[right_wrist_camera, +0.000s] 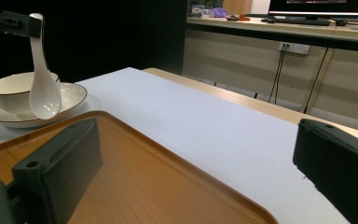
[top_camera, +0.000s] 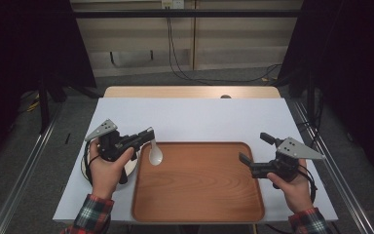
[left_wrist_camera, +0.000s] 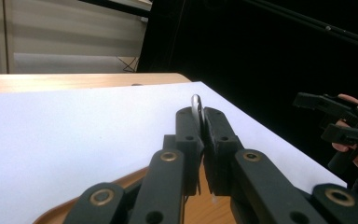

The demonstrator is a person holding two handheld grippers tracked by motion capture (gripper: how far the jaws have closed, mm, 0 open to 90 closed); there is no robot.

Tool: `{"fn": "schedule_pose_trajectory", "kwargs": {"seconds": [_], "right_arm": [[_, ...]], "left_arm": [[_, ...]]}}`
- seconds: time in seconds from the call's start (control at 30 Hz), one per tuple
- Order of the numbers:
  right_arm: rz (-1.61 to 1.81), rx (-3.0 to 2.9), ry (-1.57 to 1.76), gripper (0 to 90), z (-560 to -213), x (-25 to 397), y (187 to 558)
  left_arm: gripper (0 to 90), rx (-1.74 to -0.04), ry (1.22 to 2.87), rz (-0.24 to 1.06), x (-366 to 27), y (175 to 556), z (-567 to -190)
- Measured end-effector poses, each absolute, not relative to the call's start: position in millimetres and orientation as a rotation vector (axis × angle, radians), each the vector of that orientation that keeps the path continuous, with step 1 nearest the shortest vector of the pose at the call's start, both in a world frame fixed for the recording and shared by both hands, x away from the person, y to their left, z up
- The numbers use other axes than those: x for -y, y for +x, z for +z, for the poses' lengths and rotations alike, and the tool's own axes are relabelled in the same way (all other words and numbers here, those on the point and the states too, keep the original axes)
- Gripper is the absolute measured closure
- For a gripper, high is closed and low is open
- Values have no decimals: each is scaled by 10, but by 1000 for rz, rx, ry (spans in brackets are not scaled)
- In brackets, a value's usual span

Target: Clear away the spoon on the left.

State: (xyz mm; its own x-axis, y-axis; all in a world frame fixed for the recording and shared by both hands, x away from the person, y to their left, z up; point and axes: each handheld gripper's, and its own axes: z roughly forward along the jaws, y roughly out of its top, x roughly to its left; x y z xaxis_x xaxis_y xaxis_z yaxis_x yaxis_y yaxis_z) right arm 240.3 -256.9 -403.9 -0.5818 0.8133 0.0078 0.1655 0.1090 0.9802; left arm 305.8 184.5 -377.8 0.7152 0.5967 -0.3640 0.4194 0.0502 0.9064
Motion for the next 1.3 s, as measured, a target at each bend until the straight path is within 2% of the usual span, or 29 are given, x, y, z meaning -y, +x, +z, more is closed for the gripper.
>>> {"fn": "schedule_pose_trajectory", "kwargs": {"seconds": [1.3], "right_arm": [[1495,-1855,947,8,-4054,2545,2404]], "left_arm": [[854,-816,1658,0,-1583,2836,-4224]]}}
